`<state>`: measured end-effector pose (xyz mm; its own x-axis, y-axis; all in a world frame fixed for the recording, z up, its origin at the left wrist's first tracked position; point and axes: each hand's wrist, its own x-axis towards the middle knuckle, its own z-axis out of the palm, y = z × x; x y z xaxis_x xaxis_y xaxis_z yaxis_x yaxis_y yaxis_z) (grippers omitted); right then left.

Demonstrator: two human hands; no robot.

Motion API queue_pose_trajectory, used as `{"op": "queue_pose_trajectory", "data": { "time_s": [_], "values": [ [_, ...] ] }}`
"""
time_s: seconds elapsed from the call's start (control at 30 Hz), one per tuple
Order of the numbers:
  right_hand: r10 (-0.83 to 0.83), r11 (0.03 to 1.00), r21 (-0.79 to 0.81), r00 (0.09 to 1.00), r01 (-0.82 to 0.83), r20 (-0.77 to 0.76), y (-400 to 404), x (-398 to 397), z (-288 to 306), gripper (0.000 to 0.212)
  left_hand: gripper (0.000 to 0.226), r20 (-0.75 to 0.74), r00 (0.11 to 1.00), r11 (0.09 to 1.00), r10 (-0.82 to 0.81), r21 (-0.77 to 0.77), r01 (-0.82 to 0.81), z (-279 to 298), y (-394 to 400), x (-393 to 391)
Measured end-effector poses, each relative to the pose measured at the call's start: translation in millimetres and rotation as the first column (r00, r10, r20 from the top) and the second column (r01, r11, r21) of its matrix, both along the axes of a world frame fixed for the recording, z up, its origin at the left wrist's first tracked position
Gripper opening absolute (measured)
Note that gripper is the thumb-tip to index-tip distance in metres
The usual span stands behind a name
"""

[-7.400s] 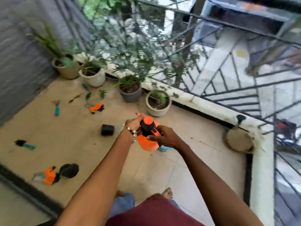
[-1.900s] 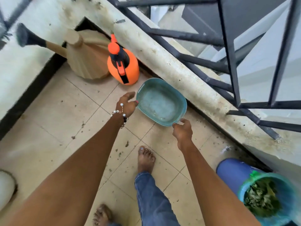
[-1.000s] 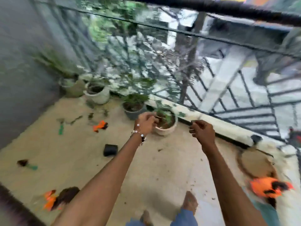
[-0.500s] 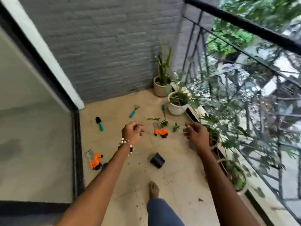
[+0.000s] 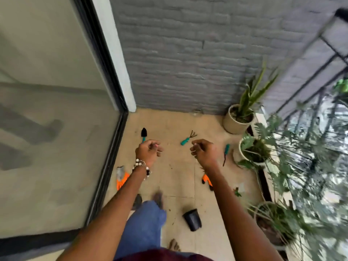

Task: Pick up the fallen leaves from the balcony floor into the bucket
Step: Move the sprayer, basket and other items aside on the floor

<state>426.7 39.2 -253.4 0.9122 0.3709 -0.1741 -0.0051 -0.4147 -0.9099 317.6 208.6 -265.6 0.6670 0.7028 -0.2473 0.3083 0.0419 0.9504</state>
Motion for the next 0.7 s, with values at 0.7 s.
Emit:
{"op": "queue_pose_trajectory", "data": {
  "time_s": [0.7],
  "values": [
    [0.395, 0.719, -0.421, 0.823, -0.553, -0.408, 407, 223, -320, 0.016, 0.018, -0.519, 0.835, 0.962, 0.18, -0.085, -0.26, -301, 361, 221]
  ]
}}
